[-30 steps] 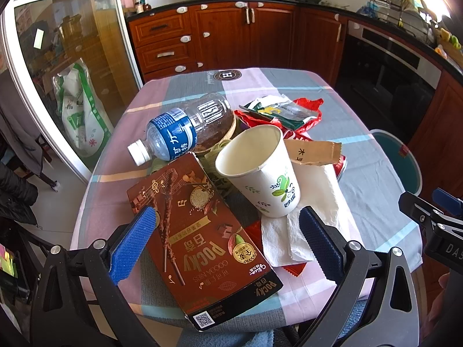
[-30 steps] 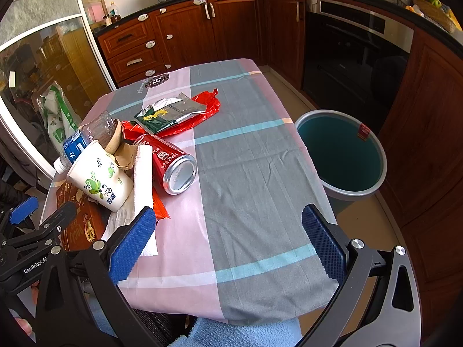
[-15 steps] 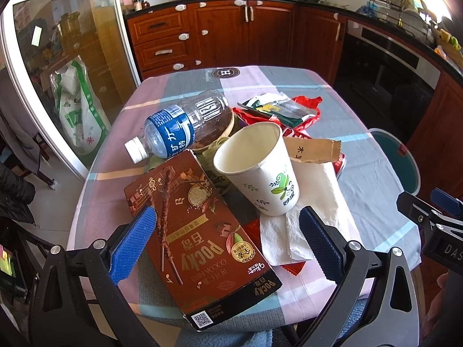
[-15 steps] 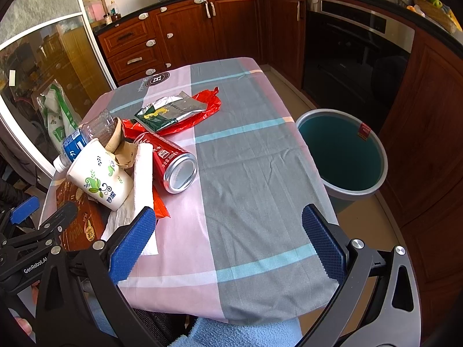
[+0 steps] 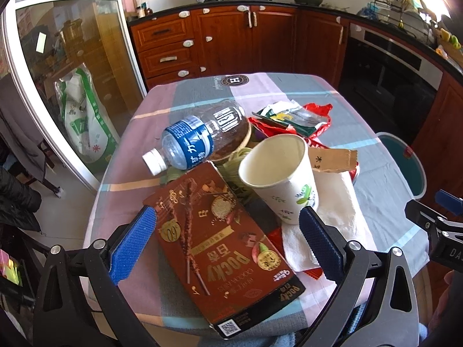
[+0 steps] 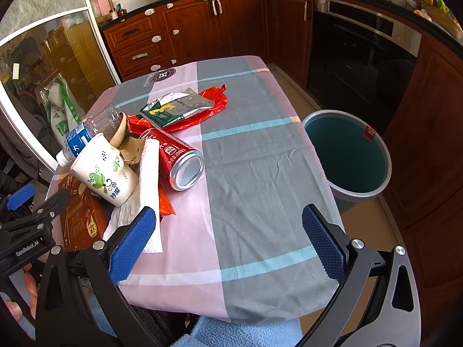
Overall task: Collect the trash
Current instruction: 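Grasp the white paper cup with the left tool while the right tool grasps the tissue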
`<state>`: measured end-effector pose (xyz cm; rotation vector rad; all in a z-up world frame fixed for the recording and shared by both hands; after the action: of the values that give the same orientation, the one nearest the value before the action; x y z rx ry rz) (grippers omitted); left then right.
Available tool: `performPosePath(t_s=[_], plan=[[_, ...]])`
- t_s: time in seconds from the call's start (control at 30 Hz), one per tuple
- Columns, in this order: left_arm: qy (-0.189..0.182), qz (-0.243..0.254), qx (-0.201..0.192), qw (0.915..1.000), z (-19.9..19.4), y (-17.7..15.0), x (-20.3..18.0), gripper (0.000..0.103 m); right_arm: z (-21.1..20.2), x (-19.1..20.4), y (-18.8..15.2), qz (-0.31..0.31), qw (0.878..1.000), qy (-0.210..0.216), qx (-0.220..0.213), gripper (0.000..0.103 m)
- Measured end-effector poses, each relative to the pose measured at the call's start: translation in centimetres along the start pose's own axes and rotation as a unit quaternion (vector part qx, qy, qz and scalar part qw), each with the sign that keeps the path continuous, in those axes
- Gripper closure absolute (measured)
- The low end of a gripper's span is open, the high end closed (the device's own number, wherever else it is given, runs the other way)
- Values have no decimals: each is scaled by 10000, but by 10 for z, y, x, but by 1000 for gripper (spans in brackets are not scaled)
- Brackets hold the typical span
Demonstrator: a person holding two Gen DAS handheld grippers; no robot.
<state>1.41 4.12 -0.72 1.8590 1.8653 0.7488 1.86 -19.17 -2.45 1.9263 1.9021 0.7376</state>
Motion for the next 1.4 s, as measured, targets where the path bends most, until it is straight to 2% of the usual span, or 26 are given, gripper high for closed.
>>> performPosePath(t_s=[0.1, 0.23, 0.33, 0.43, 0.57, 0.6, 0.63, 0.67, 0.7, 0.77, 0.8, 0.9, 1.07, 1.13, 1.17, 1.2, 1.23, 1.27, 1.33, 1.4], plan=[[-107, -47, 54, 9999, 4, 0, 20, 4, 2, 7, 2, -135, 9998, 116, 29, 6], [-454, -153, 201, 9987, 11, 3, 36, 4, 12, 19, 4, -296, 9987, 375, 185, 6], [-873, -19, 228, 9959, 13, 15, 29, 4, 19, 28, 4, -405, 9977, 473, 269, 6], [-1091, 413, 224, 9929, 17, 30, 5, 5, 24, 32, 2, -478, 9968, 532, 354, 6], [-1311, 1151, 475, 9835, 31, 41, -30, 29, 27, 34, 3, -558, 9955, 630, 443, 6], [-1358, 1302, 583, 9804, 35, 42, -36, 32, 28, 34, 3, -563, 9949, 685, 471, 6], [-1408, 1457, 690, 9768, 40, 42, -42, 40, 29, 35, 4, -567, 9943, 747, 505, 6], [-1441, 1579, 789, 9737, 44, 42, -47, 53, 30, 35, 4, -579, 9936, 806, 537, 6], [-1481, 1654, 882, 9711, 48, 41, -50, 61, 31, 37, 5, -598, 9928, 870, 571, 7], [-1734, 1634, 1086, 9651, 52, 38, -51, 94, 35, 42, 7, -642, 9906, 1012, 658, 11], [-1797, 1581, 1132, 9643, 52, 37, -50, 98, 38, 44, 7, -648, 9892, 1096, 727, 15], [-1899, 1413, 1082, 9655, 47, 33, -43, 99, 49, 52, 10, -716, 9865, 1195, 864, 25], [-1945, 1236, 950, 9684, 32, 34, -31, 99, 58, 72, 20, -1010, 9831, 1263, 859, 28], [-1942, 1202, 905, 9694, 27, 35, -27, 99, 69, 78, 24, -1044, 9816, 1292, 946, 34], [-1938, 1174, 895, 9699, 26, 35, -26, 99, 73, 81, 24, -1042, 9807, 1310, 1007, 42], [-1920, 1141, 890, 9707, 26, 35, -24, 99, 78, 83, 23, -1029, 9794, 1369, 1074, 58], [-1897, 1101, 889, 9716, 25, 35, -23, 99, 81, 85, 22, -1014, 9774, 1456, 1146, 69], [-1885, 1061, 888, 9723, 23, 36, -21, 99, 83, 87, 20, -1009, 9758, 1521, 1203, 84], [-1865, 1006, 849, 9736, 18, 37, -17, 99, 78, 88, 19, -1002, 9742, 1628, 1195, 88], [-1847, 984, 773, 9748, 11, 40, -16, 99, 68, 87, 21, -960, 9731, 1753, 1144, 98]])
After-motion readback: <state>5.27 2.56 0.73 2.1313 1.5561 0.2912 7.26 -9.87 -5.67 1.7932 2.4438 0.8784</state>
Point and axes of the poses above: each gripper's, at about its wrist camera, not at the fingertips, and z roughly the way its jaws point, x to its left, y to its top, the point moved 1 cm from there along z, roughly the way its jaws point, and after that the axes turned 3 degrees about x, right-handed, at the moved point
